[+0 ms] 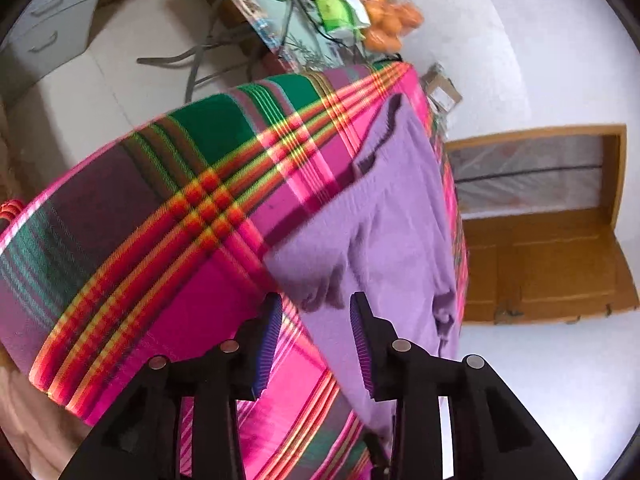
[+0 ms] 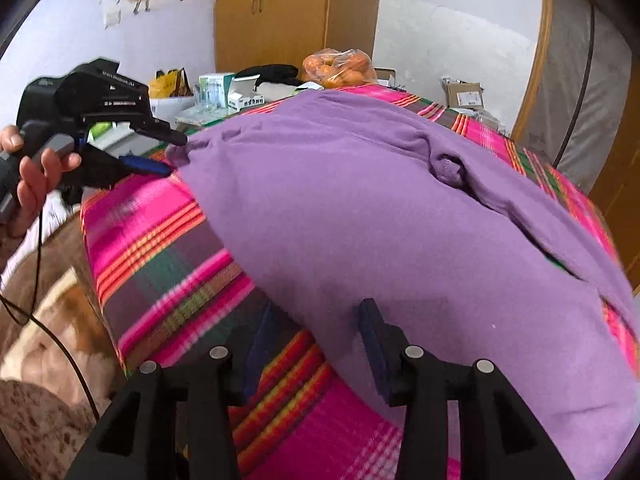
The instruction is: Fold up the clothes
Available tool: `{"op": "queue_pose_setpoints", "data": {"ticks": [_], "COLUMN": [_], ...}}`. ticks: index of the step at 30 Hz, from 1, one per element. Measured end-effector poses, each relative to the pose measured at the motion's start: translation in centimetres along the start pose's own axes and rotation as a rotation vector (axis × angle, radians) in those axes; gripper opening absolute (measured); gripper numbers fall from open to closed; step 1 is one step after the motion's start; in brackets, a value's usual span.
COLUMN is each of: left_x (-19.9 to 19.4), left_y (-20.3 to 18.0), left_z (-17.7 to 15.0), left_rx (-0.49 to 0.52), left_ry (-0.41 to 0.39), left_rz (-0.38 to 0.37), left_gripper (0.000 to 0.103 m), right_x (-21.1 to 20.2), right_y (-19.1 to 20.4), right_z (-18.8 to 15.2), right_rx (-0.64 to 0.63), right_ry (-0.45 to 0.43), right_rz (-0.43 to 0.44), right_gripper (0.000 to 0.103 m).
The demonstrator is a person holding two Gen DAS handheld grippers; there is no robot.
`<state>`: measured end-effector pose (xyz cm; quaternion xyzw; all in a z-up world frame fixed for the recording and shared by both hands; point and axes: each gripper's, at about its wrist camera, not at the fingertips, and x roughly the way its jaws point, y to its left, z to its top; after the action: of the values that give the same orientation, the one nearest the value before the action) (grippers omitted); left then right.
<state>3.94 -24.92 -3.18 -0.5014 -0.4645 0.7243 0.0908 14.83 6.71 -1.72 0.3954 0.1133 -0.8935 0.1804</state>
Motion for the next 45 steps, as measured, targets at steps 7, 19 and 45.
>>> {"op": "queue_pose_setpoints", "data": {"ticks": [7, 19, 45], "left_x": [0.1, -4.1, -4.0], "left_y": [-0.4, 0.2, -4.4], "left_z": [0.7, -0.6, -3.8], "left_rx": [0.001, 0.017, 0.246], "left_ry": [-0.051, -0.134, -0.164], "left_rz": [0.013, -0.042, 0.122], "left_gripper": [0.017, 0.008, 0.019], "right_x": [-0.2, -4.0, -9.7], "right_y": [0.5, 0.4, -17.2], "right_z": [0.3, 1.0, -10.3], "right_rx": [-0.004, 0.017, 0.611], "right_ry": [-0.006, -0.054, -0.007], "right_rz": [0.017, 0.175, -0.268], "right_gripper": [0.003, 0.003, 0.028]}}
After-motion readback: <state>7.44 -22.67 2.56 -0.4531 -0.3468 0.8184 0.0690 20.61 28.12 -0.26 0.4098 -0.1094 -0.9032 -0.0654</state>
